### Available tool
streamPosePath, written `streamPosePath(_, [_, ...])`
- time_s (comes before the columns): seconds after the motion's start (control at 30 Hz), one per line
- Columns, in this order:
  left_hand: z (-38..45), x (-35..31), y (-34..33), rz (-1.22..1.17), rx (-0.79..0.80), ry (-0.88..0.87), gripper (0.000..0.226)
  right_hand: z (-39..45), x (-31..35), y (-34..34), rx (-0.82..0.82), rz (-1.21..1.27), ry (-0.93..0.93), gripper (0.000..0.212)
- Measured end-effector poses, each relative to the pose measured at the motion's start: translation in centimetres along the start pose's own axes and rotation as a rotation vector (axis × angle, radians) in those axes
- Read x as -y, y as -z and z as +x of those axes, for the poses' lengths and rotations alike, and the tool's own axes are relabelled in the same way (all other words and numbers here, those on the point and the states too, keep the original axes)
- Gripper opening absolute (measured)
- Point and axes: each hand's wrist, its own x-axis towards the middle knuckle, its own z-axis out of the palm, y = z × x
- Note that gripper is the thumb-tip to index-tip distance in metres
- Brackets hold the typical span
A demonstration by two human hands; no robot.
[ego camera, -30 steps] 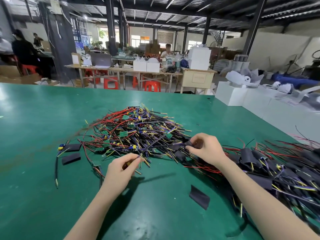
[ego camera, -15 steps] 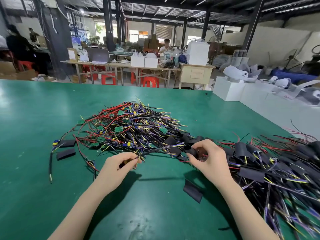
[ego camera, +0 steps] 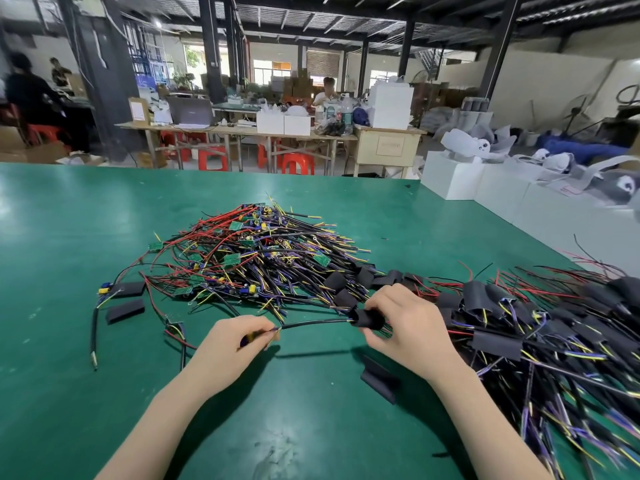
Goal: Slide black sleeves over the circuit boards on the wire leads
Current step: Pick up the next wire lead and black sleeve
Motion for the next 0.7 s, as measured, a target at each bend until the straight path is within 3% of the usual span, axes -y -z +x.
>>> streamPosePath(0.3, [-0.1,-0.1,0.3,0.009,0.029,-0.011,0.014,0.0,0.5,-0.6,0.214,-0.062,0.020,0.023])
streamPosePath(0.7, [-0.3,-2.8,-1.5,-0.045,0.064,-0.112,0.011,0.6,4.1,-0.2,0.161,0.089,0.100,0.025])
